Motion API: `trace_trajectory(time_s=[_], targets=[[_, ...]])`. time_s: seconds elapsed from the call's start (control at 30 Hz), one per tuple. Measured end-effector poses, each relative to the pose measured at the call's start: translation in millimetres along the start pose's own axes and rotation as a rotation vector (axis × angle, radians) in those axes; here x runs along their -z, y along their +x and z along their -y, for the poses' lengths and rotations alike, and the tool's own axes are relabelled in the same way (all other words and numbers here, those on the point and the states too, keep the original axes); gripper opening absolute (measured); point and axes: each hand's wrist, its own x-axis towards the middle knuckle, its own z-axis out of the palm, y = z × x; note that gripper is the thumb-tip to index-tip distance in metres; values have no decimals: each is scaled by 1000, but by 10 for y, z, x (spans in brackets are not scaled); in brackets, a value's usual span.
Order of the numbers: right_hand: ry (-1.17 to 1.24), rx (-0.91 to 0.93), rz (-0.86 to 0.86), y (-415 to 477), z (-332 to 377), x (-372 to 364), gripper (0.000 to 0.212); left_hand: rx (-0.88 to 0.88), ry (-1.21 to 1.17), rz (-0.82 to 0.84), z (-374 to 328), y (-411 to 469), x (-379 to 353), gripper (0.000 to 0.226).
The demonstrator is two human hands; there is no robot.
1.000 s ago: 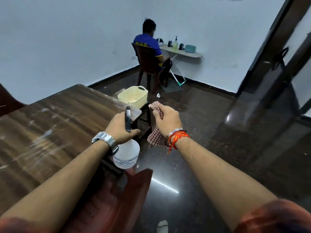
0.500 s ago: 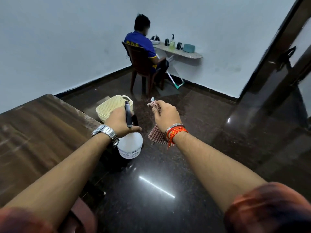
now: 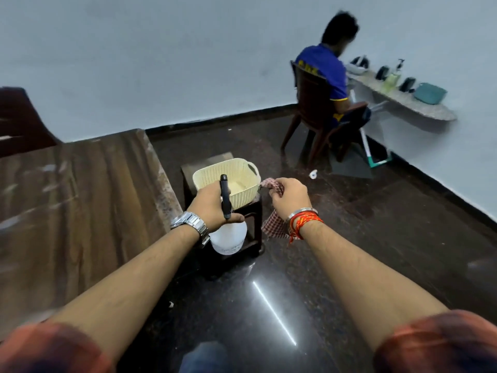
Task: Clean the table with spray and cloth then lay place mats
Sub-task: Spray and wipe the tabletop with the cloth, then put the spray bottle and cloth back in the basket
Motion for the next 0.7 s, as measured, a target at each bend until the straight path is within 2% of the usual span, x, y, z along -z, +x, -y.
trace_trajectory(time_s=[0.23, 0.33, 0.5, 0.7], targets=[[30, 139, 138, 1279, -168, -827, 27, 121, 15, -22, 383, 1110, -110, 64], [41, 130, 204, 1800, -157, -1131, 38, 151, 5, -42, 587, 1633, -87, 48], [39, 116, 311, 2631, -179, -1594, 47, 260, 11, -47, 970, 2487, -119, 54], [-46, 117, 455, 3268, -370, -2115, 47, 411, -50, -25, 1373, 3076, -401, 45]])
